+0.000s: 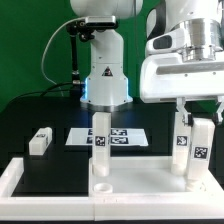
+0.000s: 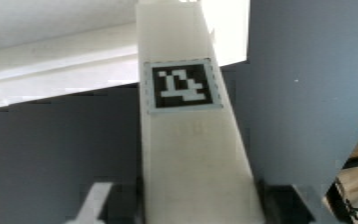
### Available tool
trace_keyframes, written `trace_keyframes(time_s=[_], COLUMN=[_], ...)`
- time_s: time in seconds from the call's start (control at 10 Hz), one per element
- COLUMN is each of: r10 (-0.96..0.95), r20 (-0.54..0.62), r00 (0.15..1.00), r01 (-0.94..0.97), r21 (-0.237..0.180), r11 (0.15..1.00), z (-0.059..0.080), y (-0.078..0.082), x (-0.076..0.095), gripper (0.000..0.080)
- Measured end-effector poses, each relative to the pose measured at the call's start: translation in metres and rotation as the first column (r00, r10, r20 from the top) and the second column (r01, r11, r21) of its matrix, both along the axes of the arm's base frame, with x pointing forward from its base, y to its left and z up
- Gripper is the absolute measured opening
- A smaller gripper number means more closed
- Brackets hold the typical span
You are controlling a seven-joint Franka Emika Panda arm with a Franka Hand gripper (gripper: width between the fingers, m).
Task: Assemble desk
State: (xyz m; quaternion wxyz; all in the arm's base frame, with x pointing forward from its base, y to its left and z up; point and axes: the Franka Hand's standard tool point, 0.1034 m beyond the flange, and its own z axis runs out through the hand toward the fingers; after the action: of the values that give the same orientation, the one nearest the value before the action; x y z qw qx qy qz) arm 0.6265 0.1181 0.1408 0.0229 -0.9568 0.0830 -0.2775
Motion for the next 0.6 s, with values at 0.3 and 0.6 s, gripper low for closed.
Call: trace_keyframes(time_s=[0.3, 0.6], r10=[0.010, 0.003], r20=[0.013, 0.050], r00=[1.000, 0.999], r01=[-0.010, -0.003], r21=[-0.010, -0.008], r11=[1.000, 1.000], z=[-0.0118, -0.0115], y=[0.0024, 0.0012], x=[-0.0025, -0.0001], gripper=[0.0294, 0.0294])
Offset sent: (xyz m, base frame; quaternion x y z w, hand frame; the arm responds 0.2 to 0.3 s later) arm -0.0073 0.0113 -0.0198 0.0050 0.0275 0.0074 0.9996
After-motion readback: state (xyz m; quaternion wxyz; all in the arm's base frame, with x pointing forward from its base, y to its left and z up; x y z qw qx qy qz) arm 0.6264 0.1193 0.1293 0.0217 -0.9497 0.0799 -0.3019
